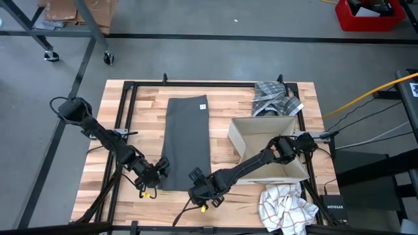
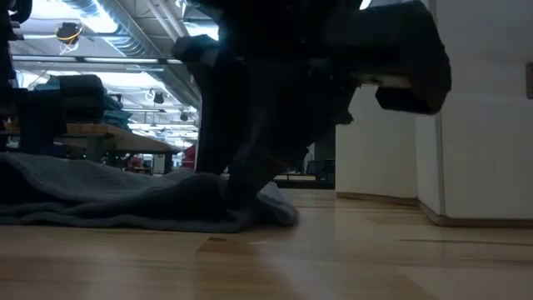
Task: Fold towel
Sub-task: Fold the gray towel
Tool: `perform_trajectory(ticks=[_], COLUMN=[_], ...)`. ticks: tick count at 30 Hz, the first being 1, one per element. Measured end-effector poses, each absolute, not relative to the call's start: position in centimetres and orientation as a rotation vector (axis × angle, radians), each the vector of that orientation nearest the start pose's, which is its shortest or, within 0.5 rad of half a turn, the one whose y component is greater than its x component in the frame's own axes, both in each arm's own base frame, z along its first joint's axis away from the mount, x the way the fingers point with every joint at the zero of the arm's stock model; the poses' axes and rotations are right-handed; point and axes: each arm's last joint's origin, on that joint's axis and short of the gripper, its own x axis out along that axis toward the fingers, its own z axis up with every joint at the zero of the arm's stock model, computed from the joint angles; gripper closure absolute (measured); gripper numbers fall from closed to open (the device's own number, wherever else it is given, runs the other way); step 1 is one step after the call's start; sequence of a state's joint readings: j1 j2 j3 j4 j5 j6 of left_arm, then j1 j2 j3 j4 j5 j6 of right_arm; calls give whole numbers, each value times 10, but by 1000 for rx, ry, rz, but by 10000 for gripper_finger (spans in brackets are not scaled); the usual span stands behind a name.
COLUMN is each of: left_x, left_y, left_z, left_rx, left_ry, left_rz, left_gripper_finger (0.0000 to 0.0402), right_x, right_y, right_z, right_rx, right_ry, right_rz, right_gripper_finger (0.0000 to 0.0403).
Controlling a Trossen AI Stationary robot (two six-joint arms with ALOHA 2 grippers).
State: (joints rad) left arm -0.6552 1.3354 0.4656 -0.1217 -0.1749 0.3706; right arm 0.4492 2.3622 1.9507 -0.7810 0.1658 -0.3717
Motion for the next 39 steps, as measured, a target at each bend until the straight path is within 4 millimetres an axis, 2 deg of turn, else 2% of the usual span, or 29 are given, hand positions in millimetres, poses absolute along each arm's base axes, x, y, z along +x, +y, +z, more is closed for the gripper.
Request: perform_trajectory(ticks=[8,14,17,22,23,28,32,39], left_x=[174,173,173,172,171,167,165,165], left_y=[-127,-128,-129,-135,-137,-143,-147,-150], left_z=[131,131,131,133,134,134,135,136], left_rx=[679,601,544,414,390,293,186,151], left_ry=[849,867,872,862,860,871,885,868], left_rz=[-570,-533,-509,-472,-467,-445,-413,-414], left_gripper_finger=[209,265,309,385,393,396,399,388], right_x=[448,449,448,448,448,447,447,446], right_y=[212,213,213,214,214,213,213,212], right_z=[142,141,140,140,140,139,141,143], right_rx=[-673,-667,-646,-567,-552,-519,-502,-503], right_ry=[1101,1099,1107,1127,1130,1137,1146,1154], right_rz=[489,487,478,440,430,407,395,394], right_gripper_finger=[242,253,288,381,389,379,395,387])
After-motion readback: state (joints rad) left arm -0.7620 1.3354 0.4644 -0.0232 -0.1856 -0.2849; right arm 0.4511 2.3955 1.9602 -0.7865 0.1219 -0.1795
